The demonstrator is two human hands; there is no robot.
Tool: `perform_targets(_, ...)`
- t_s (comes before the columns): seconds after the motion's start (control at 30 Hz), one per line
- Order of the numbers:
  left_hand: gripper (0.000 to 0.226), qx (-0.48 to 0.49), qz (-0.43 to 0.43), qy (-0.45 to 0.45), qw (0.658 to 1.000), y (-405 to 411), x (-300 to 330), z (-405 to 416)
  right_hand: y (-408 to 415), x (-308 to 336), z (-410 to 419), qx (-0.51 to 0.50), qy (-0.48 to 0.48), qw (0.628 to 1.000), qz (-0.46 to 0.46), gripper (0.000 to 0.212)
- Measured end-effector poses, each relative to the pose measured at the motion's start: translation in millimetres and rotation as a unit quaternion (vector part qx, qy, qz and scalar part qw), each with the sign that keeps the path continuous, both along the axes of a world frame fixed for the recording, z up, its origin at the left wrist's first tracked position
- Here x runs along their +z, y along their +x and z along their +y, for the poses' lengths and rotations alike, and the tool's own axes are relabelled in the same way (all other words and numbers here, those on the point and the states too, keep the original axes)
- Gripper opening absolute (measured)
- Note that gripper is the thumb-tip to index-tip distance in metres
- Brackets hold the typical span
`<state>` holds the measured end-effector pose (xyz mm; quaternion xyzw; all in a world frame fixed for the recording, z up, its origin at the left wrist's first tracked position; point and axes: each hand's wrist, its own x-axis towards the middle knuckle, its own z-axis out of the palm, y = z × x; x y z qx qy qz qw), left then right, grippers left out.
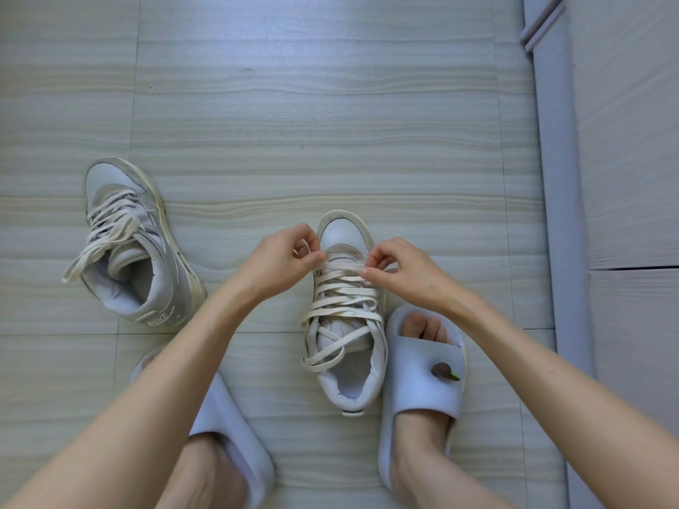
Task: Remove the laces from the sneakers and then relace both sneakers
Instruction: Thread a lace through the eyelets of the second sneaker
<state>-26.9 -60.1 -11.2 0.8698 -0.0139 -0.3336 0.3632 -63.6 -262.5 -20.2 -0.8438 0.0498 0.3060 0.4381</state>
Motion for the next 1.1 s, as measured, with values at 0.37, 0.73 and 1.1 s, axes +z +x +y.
perform_targets(0.37,0.015,0.077,-0.037,0.036,0.996,-44,-12,-17,-17,-8,13,-0.062,0.016,0.998,-0.006,0.024)
perform_targets(0.73,0.016,0.214,0.165,-0.180,0.946,-42,-5,4,-19,-1,0,-0.088,0.116,0.988,0.050,0.024)
perform_targets(1.1,0.012,0.241,0.064,-0.103,0.963,-55,-4,-1,-28,6,6,-0.123,0.062,0.990,-0.029,0.019)
